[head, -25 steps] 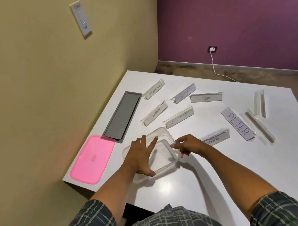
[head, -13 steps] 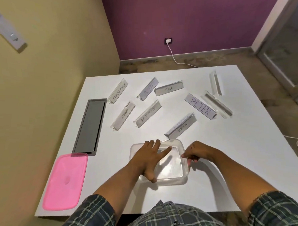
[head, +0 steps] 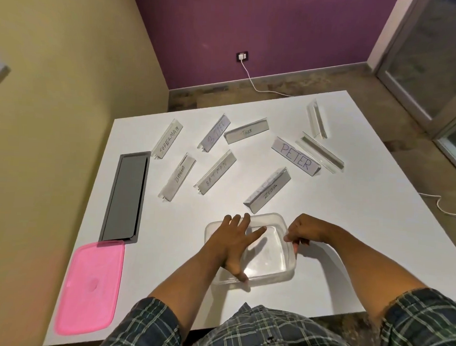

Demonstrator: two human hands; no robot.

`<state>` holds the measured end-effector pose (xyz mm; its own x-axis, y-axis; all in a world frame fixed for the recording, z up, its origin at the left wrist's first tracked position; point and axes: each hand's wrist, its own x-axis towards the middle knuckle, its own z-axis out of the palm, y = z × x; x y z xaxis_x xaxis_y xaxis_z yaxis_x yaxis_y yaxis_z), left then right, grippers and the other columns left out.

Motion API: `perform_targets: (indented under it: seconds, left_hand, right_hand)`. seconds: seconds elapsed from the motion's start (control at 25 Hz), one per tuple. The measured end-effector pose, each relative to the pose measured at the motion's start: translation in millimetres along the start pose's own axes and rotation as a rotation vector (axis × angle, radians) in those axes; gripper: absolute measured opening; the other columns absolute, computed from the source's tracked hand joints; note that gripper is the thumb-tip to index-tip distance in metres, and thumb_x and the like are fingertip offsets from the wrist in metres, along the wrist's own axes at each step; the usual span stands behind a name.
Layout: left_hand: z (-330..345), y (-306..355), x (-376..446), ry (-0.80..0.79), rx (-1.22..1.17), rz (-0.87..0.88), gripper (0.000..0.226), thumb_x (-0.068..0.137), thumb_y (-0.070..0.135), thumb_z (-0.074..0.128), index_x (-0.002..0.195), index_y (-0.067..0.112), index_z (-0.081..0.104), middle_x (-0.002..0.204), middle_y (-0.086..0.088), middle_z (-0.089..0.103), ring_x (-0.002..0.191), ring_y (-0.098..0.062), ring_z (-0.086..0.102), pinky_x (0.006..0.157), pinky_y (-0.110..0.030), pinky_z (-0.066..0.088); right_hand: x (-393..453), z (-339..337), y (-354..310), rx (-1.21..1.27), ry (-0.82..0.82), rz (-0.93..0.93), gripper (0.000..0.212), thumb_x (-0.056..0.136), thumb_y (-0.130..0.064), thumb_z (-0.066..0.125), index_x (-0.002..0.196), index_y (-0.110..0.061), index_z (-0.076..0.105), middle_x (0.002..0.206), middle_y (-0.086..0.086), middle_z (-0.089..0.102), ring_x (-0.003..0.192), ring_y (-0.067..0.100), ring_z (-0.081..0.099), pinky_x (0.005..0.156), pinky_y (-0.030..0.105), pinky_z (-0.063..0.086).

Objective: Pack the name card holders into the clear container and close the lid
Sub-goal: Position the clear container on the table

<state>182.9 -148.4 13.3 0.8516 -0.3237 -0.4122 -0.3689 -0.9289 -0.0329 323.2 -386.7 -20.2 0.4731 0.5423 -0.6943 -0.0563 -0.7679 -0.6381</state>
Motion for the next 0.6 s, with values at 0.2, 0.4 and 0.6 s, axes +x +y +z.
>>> perform_targets:
  seconds: [0.2,0.4,0.6]
  left_hand:
    - [5,-10,0,0.052,-0.004,0.026,0.152,0.035,0.103,0.051,0.158,0.029,0.001,0.156,-0.028,0.023,0.131,-0.045,0.038,0.111,-0.058,0.026]
    - [3,-20,3,0.111,-0.205,-0.097,0.111,0.070,0.095,0.030,0.158,0.027,0.015,0.140,-0.012,0.048,0.121,-0.033,0.051,0.104,-0.050,0.031]
    - [-4,-37,21,0.122,-0.515,-0.392,0.067,0.094,0.073,0.030,0.133,0.026,0.057,0.126,-0.004,0.061,0.118,-0.025,0.059,0.101,-0.044,0.037]
  right_hand:
    - [-1,-7,-9,-0.102,-0.084,0.017,0.021,0.083,-0.025,0.080,0.068,-0.010,0.074,0.077,0.013,0.075,0.058,0.015,0.055,0.058,0.024,0.044]
    - [1,-13,-23,-0.133,-0.075,0.024,0.034,0.080,-0.034,0.083,0.088,-0.002,0.078,0.084,0.015,0.075,0.069,0.021,0.060,0.064,0.030,0.045]
    - [3,-25,-28,-0.116,0.193,-0.012,0.054,0.082,-0.066,0.069,0.077,-0.013,0.079,0.075,-0.002,0.078,0.064,0.018,0.071,0.071,0.032,0.056]
